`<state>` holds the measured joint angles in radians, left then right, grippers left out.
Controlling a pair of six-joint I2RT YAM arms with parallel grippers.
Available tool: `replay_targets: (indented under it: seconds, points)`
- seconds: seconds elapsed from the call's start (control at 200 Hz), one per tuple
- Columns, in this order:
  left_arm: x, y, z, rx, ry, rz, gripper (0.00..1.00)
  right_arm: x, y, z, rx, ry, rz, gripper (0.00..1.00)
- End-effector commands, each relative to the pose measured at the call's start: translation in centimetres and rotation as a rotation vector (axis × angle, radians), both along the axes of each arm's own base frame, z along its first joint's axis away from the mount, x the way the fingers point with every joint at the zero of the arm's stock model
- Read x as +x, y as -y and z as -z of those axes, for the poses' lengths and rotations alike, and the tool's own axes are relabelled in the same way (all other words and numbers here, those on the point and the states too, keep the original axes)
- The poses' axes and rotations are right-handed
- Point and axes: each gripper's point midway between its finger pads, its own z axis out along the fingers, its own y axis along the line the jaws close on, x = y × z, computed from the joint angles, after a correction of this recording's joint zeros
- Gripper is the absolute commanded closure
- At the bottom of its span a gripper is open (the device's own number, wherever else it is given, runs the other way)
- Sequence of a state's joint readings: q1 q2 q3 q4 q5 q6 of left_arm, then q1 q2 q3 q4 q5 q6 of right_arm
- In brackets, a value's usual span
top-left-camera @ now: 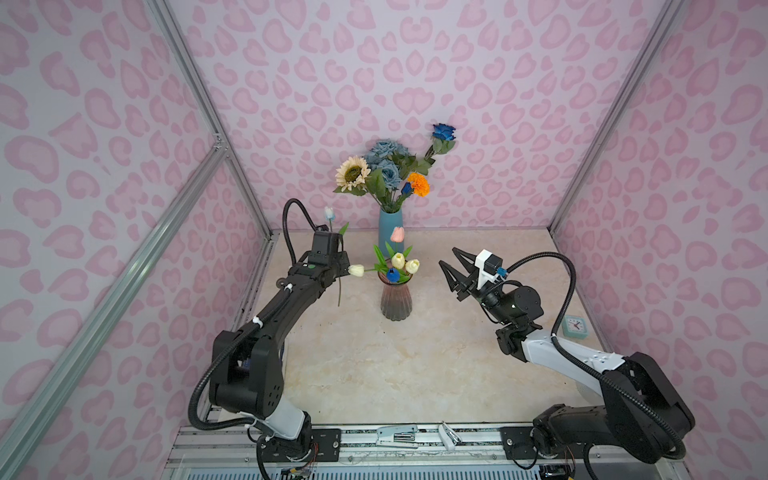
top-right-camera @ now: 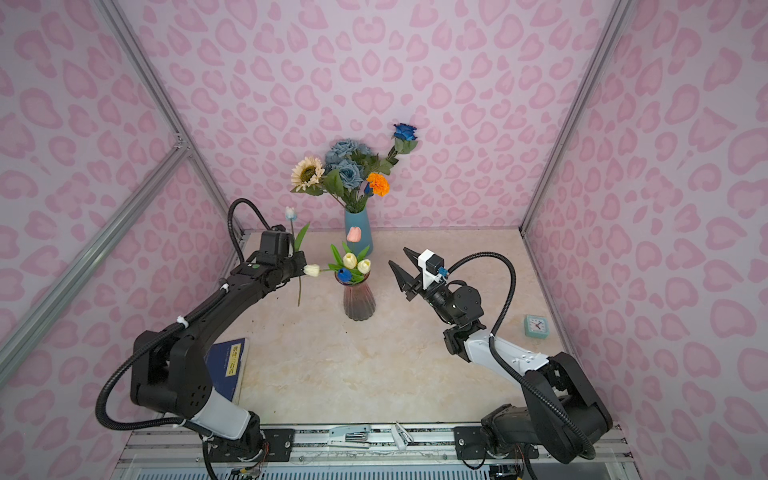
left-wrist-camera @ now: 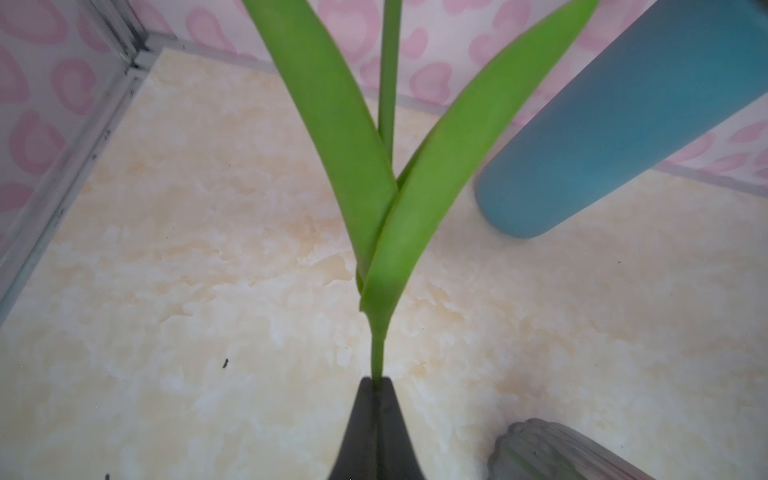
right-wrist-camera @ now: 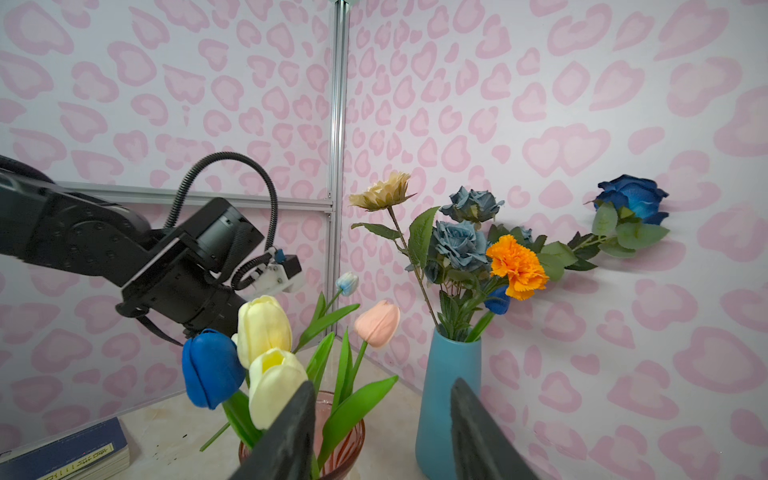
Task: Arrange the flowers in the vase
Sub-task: 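Lift the pale blue tulip upright with the left gripper, then carry the pale blue tulip over the pink vase with the left gripper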
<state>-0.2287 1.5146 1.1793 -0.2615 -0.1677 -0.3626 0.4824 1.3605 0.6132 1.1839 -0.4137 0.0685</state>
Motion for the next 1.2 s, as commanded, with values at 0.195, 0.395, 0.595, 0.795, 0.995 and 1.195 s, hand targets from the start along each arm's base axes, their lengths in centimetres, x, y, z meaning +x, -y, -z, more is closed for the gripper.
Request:
replay_targets:
  seconds: [0.195, 0.395, 0.595, 0.795, 0.995, 1.195]
  points:
    - [-0.6, 1.1, -7.8, -0.023, 0.281, 0.097, 0.97, 0.1, -0.2, -0.6, 0.036, 0.016, -0.015, 0.48]
    - [-3.9, -0.1, -13.1, -0.025, 0.527, 0.056, 0.97, 0.1, -0.2, -0.7, 0.04, 0.013, -0.016, 0.48]
    - [-7.6, 4.6, -17.9, -0.037, 0.67, 0.315, 0.97, 0.1, -0.6, -0.5, 0.033, 0.009, -0.028, 0.48]
    - [-11.3, 8.5, -21.0, -0.129, 0.83, 0.553, 0.97, -0.2, -1.4, -0.7, 0.033, 0.014, -0.043, 0.48]
    - [-13.4, 11.5, -21.5, -0.241, 0.961, 0.73, 0.97, -0.4, -2.0, -0.8, 0.025, 0.018, -0.049, 0.48]
    - [-13.3, 14.4, -20.9, -0.246, 1.016, 0.8, 0.97, -0.6, -2.2, -1.0, 0.023, 0.025, -0.052, 0.48]
